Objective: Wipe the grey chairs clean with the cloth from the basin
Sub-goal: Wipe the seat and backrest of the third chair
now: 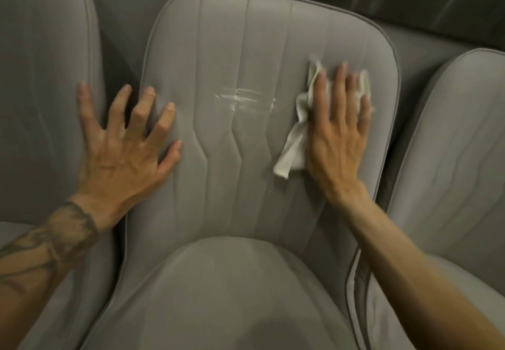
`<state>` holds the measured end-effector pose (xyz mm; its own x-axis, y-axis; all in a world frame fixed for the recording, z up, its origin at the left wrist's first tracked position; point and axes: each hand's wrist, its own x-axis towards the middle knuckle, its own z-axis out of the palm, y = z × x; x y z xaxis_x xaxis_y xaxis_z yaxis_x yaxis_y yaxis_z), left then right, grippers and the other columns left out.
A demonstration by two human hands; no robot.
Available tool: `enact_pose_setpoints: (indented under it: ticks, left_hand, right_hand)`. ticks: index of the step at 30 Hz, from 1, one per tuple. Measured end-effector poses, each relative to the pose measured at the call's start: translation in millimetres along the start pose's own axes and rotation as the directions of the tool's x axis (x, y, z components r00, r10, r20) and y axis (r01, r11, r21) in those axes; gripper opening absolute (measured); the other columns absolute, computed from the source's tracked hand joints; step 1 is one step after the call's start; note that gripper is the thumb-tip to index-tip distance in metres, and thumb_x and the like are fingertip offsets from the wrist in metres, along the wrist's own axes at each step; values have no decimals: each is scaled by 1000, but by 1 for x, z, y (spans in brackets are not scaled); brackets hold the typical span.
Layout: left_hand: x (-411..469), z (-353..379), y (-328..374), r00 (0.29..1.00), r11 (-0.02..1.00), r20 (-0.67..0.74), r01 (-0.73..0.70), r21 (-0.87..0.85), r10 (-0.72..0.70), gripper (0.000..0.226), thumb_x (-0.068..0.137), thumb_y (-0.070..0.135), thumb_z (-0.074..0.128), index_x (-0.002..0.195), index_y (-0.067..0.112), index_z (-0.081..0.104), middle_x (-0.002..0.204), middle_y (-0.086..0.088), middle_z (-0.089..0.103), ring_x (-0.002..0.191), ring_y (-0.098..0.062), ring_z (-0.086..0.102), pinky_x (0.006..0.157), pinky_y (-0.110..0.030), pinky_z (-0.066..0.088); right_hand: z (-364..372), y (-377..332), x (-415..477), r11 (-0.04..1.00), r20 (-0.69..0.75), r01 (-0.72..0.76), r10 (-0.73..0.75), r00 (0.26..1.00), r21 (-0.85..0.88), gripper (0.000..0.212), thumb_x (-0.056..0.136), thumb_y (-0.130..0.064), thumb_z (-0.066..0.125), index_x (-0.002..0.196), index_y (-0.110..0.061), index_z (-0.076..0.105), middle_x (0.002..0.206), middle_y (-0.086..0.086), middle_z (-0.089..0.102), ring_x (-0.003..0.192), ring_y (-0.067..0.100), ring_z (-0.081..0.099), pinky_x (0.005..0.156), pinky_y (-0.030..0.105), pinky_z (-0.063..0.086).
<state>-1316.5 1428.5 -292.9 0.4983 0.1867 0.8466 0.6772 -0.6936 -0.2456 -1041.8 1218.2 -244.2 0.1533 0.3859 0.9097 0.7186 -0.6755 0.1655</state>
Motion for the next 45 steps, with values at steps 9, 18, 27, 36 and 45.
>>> enact_pose_setpoints:
  ticks: [9,18,27,36,45]
  left_hand:
    - [-3,2,-2,1000,1000,-22,-8,-24,8,57,107,47,45,154,14,42,159,-24,35,139,-45,47,121,-78,6]
    - [1,-12,-2,1000,999,-3,14,-42,-15,56,109,47,43,153,12,44,160,-22,37,100,-43,60,123,-73,8]
    - [2,-17,-19,996,997,43,-77,-20,77,60,110,51,37,157,14,40,163,-21,33,96,-45,61,121,-71,12]
    - [2,-16,-19,996,996,28,-79,-44,80,57,110,48,39,156,14,41,162,-22,34,99,-44,60,119,-74,15]
    - [0,-17,-18,998,997,38,-54,-55,56,57,110,50,40,156,16,39,163,-20,33,101,-45,59,121,-72,12]
  right_hand:
    - [-7,-35,-68,997,227,24,-41,973,78,61,113,-36,36,166,-17,11,173,17,9,161,33,6,131,52,10]
    - [5,-38,42,986,-79,-134,142,987,100,58,112,-43,27,164,-20,22,171,14,21,159,39,17,129,57,13]
    - [12,-30,-18,966,37,242,-246,969,86,65,107,-20,45,165,-19,18,172,13,19,160,30,15,130,48,10]
    - [10,-41,-70,987,116,75,-91,989,141,65,112,-32,41,166,-13,11,173,15,10,161,35,7,131,51,6]
    - [15,-19,-52,988,110,139,-147,983,71,67,109,-20,41,166,-14,5,173,10,-7,162,29,3,131,49,1]
